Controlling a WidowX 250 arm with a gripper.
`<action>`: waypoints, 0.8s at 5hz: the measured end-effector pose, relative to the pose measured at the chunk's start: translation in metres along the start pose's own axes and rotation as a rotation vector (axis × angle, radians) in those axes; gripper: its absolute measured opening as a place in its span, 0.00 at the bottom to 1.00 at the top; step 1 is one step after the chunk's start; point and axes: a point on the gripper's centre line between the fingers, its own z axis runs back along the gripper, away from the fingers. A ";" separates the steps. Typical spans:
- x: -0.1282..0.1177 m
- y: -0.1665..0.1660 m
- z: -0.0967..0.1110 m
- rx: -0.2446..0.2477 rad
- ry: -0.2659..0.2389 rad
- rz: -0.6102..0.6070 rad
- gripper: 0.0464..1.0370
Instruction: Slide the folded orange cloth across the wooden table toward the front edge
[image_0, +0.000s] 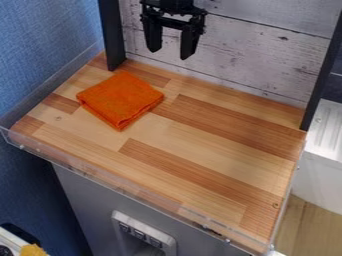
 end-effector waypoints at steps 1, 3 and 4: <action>-0.003 0.001 -0.007 -0.002 0.007 -0.023 0.96; -0.017 0.018 -0.020 -0.010 -0.006 -0.055 0.96; -0.020 0.027 -0.016 0.001 -0.066 -0.079 0.96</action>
